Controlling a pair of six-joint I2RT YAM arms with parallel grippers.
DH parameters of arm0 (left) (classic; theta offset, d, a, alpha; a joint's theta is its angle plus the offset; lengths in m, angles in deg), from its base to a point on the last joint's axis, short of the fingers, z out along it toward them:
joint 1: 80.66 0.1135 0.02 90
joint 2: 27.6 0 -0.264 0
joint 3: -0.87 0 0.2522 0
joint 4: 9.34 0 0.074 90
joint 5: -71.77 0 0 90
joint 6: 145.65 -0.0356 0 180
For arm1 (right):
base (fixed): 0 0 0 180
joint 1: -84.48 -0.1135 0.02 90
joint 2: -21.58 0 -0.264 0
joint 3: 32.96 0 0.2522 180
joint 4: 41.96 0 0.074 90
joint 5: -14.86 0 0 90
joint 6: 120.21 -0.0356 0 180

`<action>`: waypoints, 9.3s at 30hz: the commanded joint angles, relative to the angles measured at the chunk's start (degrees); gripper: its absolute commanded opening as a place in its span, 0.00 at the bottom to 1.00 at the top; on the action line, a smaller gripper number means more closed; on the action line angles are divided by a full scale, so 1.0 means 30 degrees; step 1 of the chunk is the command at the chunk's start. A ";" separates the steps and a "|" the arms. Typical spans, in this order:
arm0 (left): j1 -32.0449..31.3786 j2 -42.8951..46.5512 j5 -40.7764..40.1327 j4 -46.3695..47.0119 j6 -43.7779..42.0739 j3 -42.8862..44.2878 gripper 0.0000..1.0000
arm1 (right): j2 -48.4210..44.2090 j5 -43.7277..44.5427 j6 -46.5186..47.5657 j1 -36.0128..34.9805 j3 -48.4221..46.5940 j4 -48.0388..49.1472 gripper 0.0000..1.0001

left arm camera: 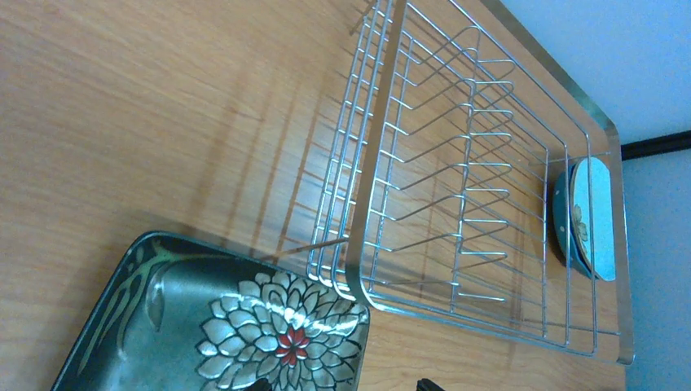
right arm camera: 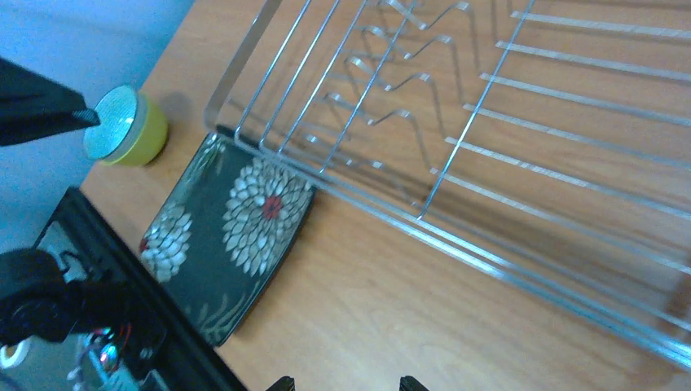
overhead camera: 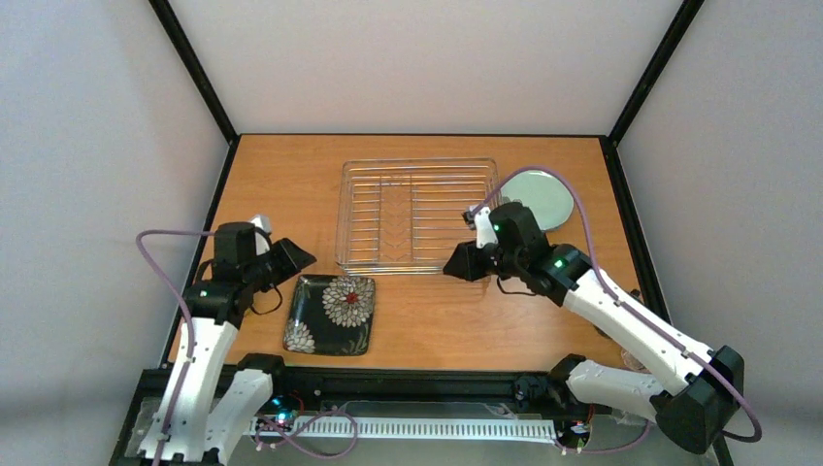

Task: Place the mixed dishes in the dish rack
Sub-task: Grab the plate at the corner of the board, then pass from the right arm to the left

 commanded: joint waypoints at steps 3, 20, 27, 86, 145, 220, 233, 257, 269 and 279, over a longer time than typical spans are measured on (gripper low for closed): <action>-0.0106 0.1917 -0.0561 -0.2886 0.1611 0.0038 1.00 | -0.1350 -0.1244 -0.2175 -0.1541 0.2346 0.1738 0.75; -0.0093 0.1909 0.0108 -0.1407 0.0781 -0.0980 1.00 | 0.2188 0.1800 -0.9182 -0.6940 0.5791 1.0265 0.78; -0.0092 0.2068 0.0286 -0.1298 0.0810 -0.0575 1.00 | 0.3999 0.1666 -1.1814 -0.7173 0.7660 1.5683 0.82; -0.0228 0.4112 0.2754 -0.1996 0.1206 -0.0880 1.00 | 1.8372 0.4692 -1.6235 -0.9931 0.4006 2.5994 0.85; -0.0384 0.3863 0.2845 -0.1685 0.4502 0.2467 1.00 | 0.1655 1.0603 -0.7956 -1.1779 0.4215 0.7197 0.02; -0.0355 -0.3834 0.8636 1.0334 0.1441 0.3393 1.00 | 0.2183 0.9099 0.0148 -0.3379 -0.9132 0.3440 0.02; -0.0362 -0.4565 1.0912 1.3741 0.1031 0.1481 1.00 | 0.3100 0.6795 -0.0986 -0.1734 -1.0567 0.3423 0.02; -0.0384 -0.8115 1.2686 1.8608 0.2497 0.1349 1.00 | 0.4969 0.5163 -0.1762 -0.1145 -1.1586 0.4319 0.02; -0.0769 -0.9346 1.3545 2.1214 0.4199 0.1471 0.99 | 0.6105 0.4149 -0.2544 -0.0715 -1.1447 0.5708 0.02; -0.0999 -0.9533 1.3597 2.2645 0.5375 0.1958 0.86 | 0.6804 0.3933 -0.3118 -0.0678 -1.0834 0.6615 0.02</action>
